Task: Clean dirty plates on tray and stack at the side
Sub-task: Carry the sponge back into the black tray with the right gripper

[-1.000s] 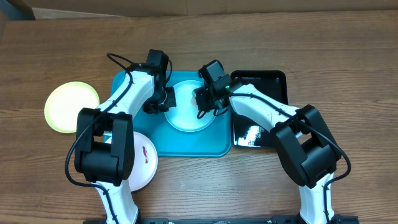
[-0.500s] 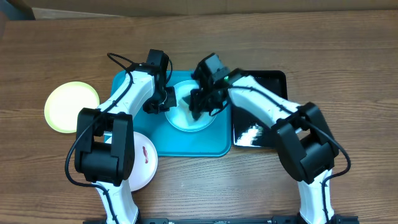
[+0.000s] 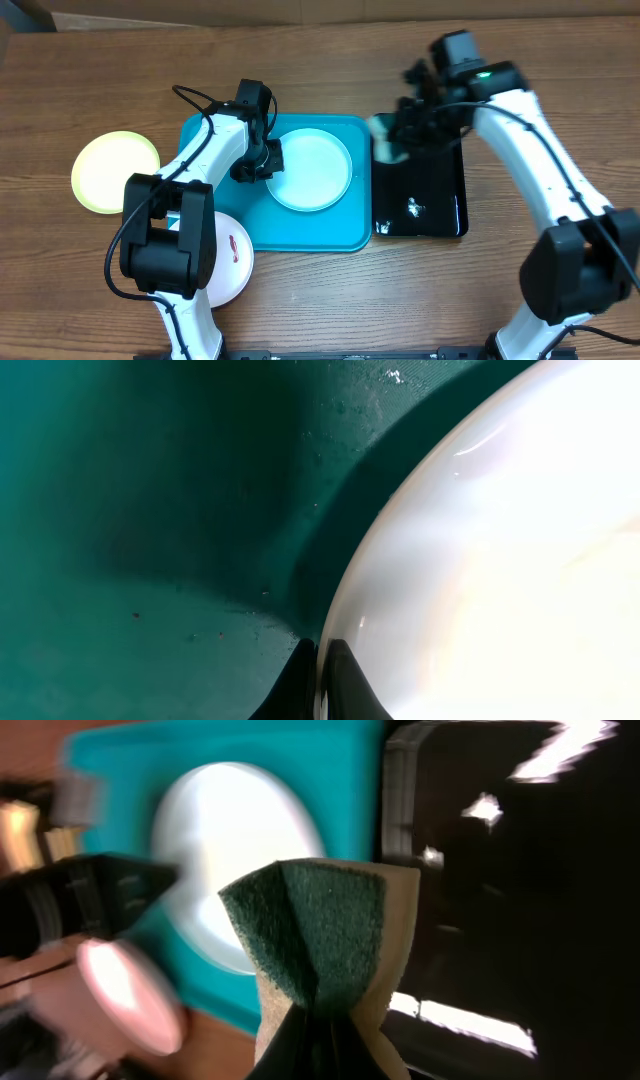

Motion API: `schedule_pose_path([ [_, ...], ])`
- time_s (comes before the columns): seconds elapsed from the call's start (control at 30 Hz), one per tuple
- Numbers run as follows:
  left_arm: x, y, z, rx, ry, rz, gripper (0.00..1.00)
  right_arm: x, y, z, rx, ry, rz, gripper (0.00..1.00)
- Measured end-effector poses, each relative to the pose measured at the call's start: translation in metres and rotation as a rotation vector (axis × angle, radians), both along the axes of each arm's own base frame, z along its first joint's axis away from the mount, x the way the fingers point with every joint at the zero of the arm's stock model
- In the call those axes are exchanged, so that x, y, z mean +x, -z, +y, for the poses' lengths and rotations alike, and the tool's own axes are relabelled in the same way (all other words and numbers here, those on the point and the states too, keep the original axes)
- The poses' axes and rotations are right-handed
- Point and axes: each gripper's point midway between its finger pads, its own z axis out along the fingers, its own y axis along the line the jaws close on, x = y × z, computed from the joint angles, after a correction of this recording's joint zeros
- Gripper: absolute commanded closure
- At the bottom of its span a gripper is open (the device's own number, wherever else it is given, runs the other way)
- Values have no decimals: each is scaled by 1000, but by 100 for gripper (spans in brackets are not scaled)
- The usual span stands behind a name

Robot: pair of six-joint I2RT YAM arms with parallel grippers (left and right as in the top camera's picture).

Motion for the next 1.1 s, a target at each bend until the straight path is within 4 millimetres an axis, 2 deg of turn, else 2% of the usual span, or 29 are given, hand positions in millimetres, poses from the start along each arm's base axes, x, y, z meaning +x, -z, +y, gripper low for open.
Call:
schedule_pose_path([
  [0.13, 0, 0, 0, 0, 0, 0, 96, 3, 22, -50, -138, 96, 29, 96],
  [0.2, 0, 0, 0, 0, 0, 0, 96, 0, 38, -62, -191, 112, 42, 96],
  [0.4, 0, 0, 0, 0, 0, -1, 96, -4, 90, -70, -251, 111, 16, 96],
  [0.53, 1, 0, 0, -1, 0, -3, 96, -9, 110, -73, -265, 114, 12, 96],
  [0.6, 1, 0, 0, -1, 0, -3, 96, -11, 114, -74, -267, 114, 15, 96],
  [0.63, 1, 0, 0, -1, 0, -3, 96, -11, 115, -74, -267, 114, 15, 86],
  [0.67, 1, 0, 0, -1, 0, -3, 96, -11, 115, -73, -267, 114, 12, 70],
  [0.7, 1, 0, 0, -1, 0, -3, 96, -10, 114, -73, -266, 113, 7, 63],
  [0.8, 1, 0, 0, -1, 0, -3, 96, -11, 115, -71, -267, 104, 8, 55],
  [0.93, 1, 0, 0, -1, 0, -3, 96, -18, 111, -71, -277, 93, 40, 39],
  [1.03, 1, 0, 0, -1, 0, -3, 96, -11, 94, -71, -278, 97, 37, 35],
  [1.1, 1, 0, 0, -1, 0, -3, 95, -3, 75, -69, -275, 99, 20, 32],
])
